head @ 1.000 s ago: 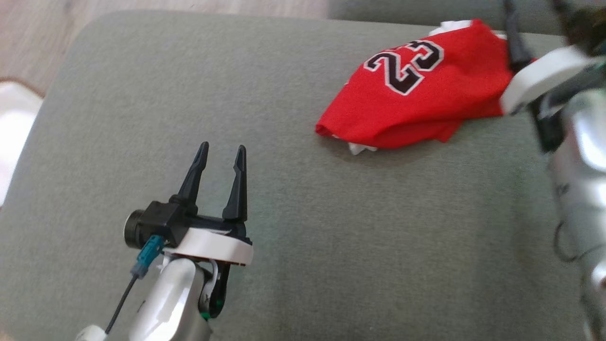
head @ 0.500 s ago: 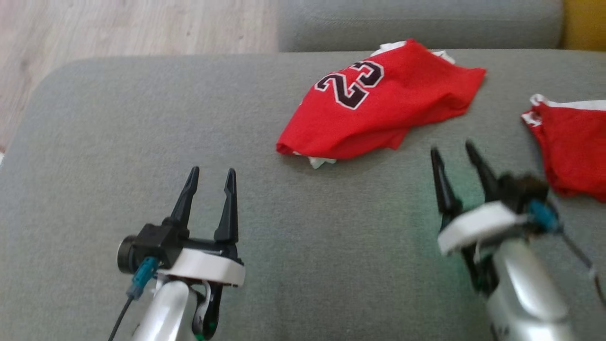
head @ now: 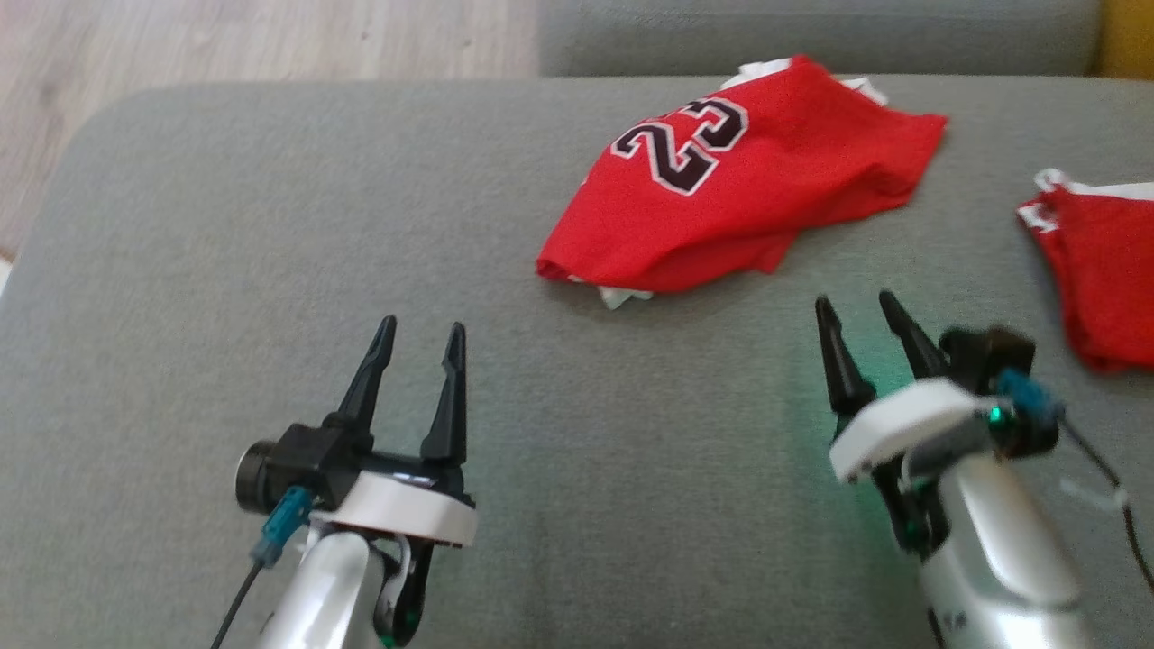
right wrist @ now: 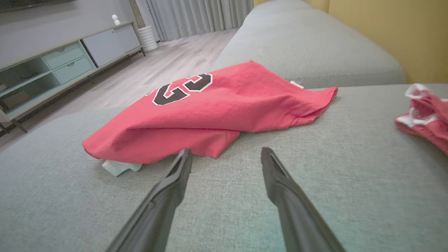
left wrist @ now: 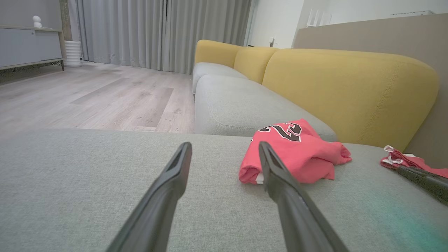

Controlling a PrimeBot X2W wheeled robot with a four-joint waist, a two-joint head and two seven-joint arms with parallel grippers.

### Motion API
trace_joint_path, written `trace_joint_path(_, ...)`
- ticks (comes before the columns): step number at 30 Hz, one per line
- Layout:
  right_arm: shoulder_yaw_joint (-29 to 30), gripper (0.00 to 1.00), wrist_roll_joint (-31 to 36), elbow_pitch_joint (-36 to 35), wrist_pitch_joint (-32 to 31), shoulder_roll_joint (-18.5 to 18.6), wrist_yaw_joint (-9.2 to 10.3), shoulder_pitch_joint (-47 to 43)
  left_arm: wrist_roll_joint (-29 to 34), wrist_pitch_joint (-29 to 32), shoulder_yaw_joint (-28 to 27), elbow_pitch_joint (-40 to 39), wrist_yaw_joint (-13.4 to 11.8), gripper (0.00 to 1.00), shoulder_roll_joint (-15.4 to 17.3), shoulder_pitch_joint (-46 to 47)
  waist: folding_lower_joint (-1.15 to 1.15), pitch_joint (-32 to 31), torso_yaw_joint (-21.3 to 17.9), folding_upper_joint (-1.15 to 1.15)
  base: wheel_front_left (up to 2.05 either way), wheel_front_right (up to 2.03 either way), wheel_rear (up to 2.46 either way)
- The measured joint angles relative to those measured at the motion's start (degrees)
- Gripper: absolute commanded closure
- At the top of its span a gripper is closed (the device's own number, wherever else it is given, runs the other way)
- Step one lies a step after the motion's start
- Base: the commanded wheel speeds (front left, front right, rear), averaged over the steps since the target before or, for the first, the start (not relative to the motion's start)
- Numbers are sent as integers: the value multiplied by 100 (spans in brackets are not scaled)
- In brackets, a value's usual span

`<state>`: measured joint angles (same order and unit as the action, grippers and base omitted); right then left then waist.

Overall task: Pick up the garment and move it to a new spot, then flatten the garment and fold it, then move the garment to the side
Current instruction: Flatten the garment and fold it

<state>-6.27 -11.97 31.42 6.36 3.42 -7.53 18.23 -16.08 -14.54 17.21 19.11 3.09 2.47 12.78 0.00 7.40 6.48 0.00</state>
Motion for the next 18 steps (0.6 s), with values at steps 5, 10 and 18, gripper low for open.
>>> trace_joint_path(5, 296, 0, -661, 757, -391, 0, 0, 709, -44, 0, 158, 27, 0, 0, -1, 193, 0, 218, 262, 0, 0, 0, 0)
trace_joint_path(10, 512, 0, -657, 1612, -436, 4, 0, 1291, -136, 0, 265, 51, -10, 0, 0, 337, 1, 406, 546, 0, 0, 0, 0)
trace_joint_path(18, 714, 0, -264, 2664, -244, 11, 0, 1945, -229, 0, 359, 51, -59, 0, -1, 460, 0, 630, 869, 0, 0, 0, 0)
